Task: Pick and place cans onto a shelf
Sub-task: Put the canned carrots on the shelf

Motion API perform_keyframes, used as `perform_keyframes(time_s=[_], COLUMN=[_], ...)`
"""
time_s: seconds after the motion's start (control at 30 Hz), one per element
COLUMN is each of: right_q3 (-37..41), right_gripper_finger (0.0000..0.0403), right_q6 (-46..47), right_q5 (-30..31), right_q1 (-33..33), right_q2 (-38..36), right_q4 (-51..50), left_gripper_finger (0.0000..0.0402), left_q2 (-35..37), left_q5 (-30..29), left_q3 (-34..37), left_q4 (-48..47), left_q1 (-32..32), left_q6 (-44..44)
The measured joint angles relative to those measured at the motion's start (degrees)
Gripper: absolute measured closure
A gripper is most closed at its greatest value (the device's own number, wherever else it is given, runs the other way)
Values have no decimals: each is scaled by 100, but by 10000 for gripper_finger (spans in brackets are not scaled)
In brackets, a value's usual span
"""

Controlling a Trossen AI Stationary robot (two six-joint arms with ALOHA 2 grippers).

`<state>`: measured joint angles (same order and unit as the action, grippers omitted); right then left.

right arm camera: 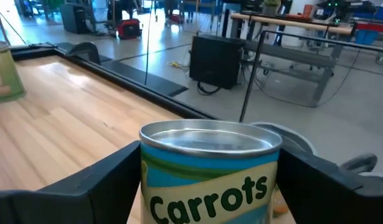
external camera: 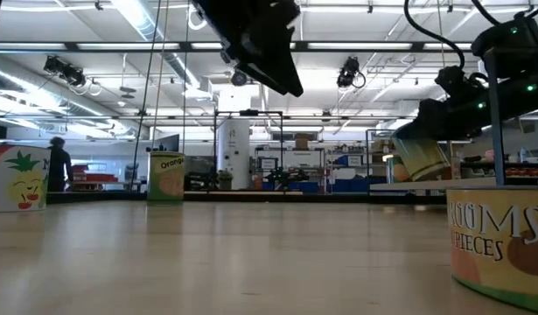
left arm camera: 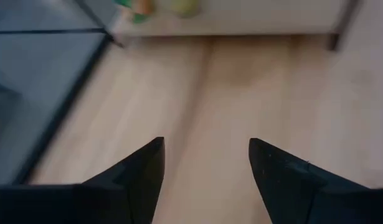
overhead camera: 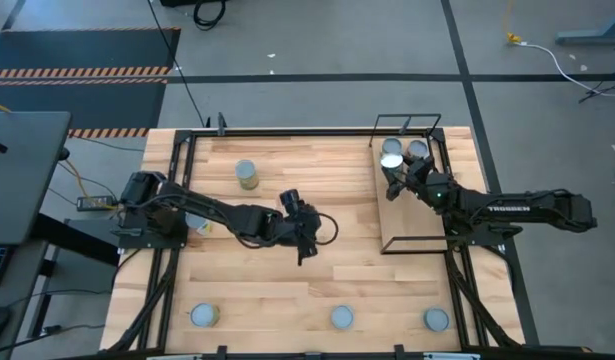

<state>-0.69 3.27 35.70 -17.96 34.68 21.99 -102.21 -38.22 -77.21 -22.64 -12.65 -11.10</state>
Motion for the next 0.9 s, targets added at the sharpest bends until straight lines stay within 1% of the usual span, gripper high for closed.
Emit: perform_keyframes(time_s=[0.07,0.27,0.4,0.53,0.67,0.77,0.83,0.9], right_q3=[-37,-744,-1131,-1798,-2620,-3137,-3324,-3406], right_gripper_finger=[54,53,52,52,54,55,58,70], right_q6=[8,325,442,885,1341,1284,1070,943], right_q5=[11,6,-26,-65,-282,-182,-140,-228], right_q1=[0,2,2,2,2,-22,-97,-180], right_q2=[8,66,94,94,96,94,94,94], right_q4=[-157,-1559,-2196,-3149,-4363,-4987,-5220,-5289], left_gripper_finger=[167,163,158,157,157,158,158,159], left_q2=[0,0,0,0,0,0,0,0], left_q5=[-134,-122,-116,-118,-117,-116,-117,-118], left_q3=[0,-1,-2,-2,-2,-2,-2,-2], left_q4=[68,28,-47,-158,-219,-213,-211,-201], left_q1=[96,284,324,320,314,324,349,350], left_q6=[117,-72,-172,-152,-157,-164,-170,-157])
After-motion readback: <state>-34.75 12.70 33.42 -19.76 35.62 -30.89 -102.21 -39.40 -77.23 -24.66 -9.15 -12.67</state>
